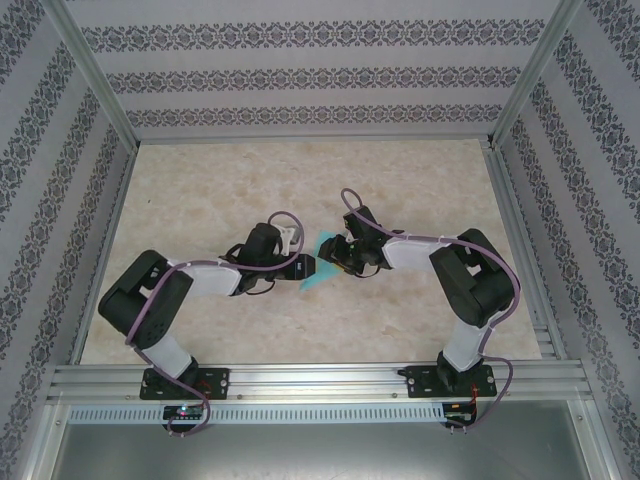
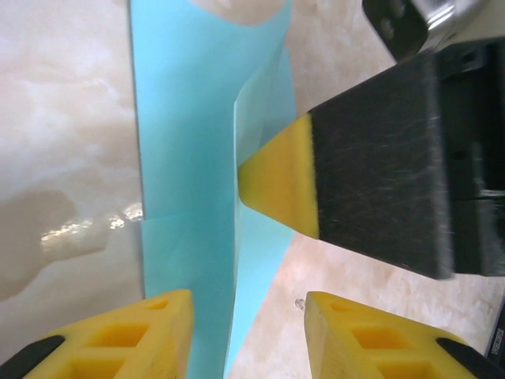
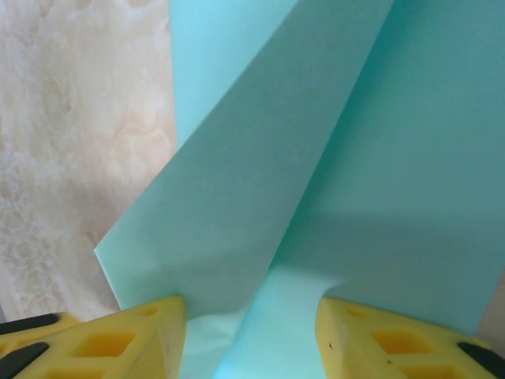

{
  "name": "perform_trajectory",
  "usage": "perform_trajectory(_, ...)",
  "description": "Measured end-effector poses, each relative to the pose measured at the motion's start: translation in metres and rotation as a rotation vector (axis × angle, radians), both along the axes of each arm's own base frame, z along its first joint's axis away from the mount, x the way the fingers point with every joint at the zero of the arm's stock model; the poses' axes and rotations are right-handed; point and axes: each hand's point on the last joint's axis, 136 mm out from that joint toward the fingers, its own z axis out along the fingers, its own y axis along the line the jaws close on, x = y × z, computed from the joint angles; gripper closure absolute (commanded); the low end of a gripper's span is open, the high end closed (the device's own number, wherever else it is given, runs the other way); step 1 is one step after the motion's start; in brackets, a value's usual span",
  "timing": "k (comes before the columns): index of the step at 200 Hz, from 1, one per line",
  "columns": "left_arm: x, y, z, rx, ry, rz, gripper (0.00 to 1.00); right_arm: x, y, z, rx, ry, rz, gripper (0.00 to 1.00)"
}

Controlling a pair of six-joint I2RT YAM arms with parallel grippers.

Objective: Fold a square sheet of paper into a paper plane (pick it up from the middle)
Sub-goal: Fourth fold the wing at the center of the table.

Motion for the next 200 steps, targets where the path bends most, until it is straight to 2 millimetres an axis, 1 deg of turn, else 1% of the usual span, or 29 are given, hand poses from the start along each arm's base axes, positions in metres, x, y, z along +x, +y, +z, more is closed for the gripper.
perform_trajectory(23, 0.002, 0.005, 0.017, -0.008, -0.043, 0.023, 0.58, 0.000, 0.000, -0.001, -0.010, 0.004, -0.002, 0.51)
perform_trajectory(38, 0.002, 0.004, 0.022, -0.019, -0.054, 0.019, 0.62, 0.000, 0.000, -0.001, -0.022, 0.006, -0.002, 0.51)
perform_trajectory(60, -0.001, 0.001, 0.017, -0.021, -0.027, -0.003, 0.71, 0.000, 0.000, -0.002, -0.032, 0.015, -0.003, 0.50)
perform_trajectory(84, -0.004, 0.000, 0.005, -0.014, 0.013, -0.011, 0.76, 0.000, 0.001, -0.002, -0.043, 0.030, -0.002, 0.48)
perform_trajectory(103, -0.006, -0.001, -0.002, -0.013, 0.043, -0.010, 0.75, 0.000, 0.001, -0.003, -0.053, 0.037, -0.003, 0.47)
perform_trajectory(129, -0.005, -0.002, -0.007, -0.006, 0.059, -0.006, 0.66, 0.000, 0.001, -0.004, -0.060, 0.047, -0.002, 0.47)
perform_trajectory(140, -0.002, -0.003, -0.008, -0.006, 0.061, -0.006, 0.64, 0.000, 0.001, -0.004, -0.061, 0.052, -0.004, 0.47)
perform_trajectory(167, 0.004, -0.008, -0.015, 0.002, 0.075, -0.010, 0.65, 0.000, 0.002, -0.004, -0.063, 0.061, -0.010, 0.47)
perform_trajectory(200, 0.006, -0.012, -0.025, 0.012, 0.097, -0.023, 0.66, 0.000, 0.002, -0.004, -0.064, 0.066, -0.013, 0.48)
